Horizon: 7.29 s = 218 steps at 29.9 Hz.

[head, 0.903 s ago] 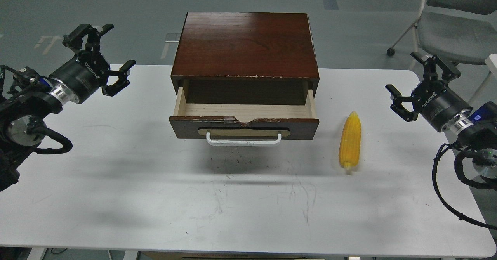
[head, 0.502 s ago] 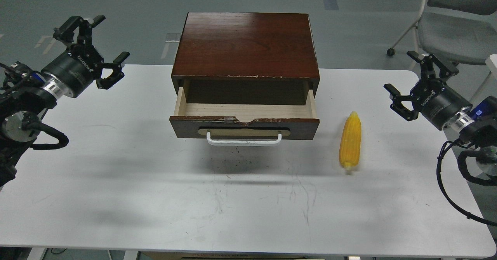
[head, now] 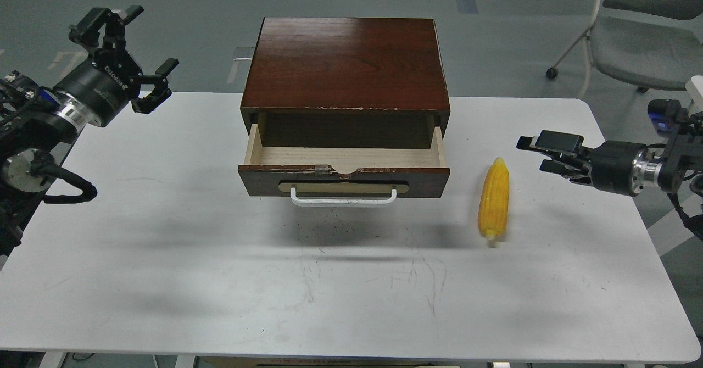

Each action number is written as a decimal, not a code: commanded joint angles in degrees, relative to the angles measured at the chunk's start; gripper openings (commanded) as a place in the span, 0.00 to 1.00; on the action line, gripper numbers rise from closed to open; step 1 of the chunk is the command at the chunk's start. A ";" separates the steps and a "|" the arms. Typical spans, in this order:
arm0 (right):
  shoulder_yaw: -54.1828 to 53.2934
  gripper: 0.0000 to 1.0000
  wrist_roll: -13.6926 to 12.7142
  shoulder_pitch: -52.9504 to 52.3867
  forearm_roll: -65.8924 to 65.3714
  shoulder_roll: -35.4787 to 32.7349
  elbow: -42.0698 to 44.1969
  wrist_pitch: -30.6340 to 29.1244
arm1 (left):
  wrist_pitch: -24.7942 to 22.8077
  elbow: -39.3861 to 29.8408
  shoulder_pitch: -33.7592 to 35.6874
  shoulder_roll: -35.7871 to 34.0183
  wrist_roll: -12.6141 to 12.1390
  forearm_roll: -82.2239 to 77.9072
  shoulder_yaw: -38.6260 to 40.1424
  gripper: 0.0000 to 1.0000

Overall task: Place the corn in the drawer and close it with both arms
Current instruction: 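Move the right gripper toward the yellow corn cob beside the drawer, then close the right gripper around the yellow corn cob, then lift the corn cob and carry it over the open drawer, then release the corn into the drawer and raise the right gripper away, then bring the left gripper down to the drawer's white handle, then push the drawer closed into the box with the left gripper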

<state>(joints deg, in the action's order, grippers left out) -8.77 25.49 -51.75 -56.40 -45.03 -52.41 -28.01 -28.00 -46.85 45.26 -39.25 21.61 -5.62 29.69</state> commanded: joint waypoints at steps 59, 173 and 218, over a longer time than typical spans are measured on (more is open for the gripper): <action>29.41 0.05 2.51 -48.25 -6.94 15.74 -4.89 1.64 | 0.00 -0.61 -0.17 -1.26 3.97 -0.01 0.45 1.00; -1.95 0.99 2.51 5.60 35.92 0.29 -1.02 15.71 | 0.00 -38.58 -15.20 4.27 -5.61 -73.57 2.83 0.00; -2.13 0.99 2.51 7.36 35.92 0.20 -1.02 15.71 | 0.00 -24.08 -9.58 8.93 -5.26 -69.18 3.88 0.00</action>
<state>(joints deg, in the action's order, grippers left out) -10.90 27.99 -44.38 -20.48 -44.83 -53.44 -12.31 -28.00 -71.70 34.99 -30.37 16.35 -75.64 33.65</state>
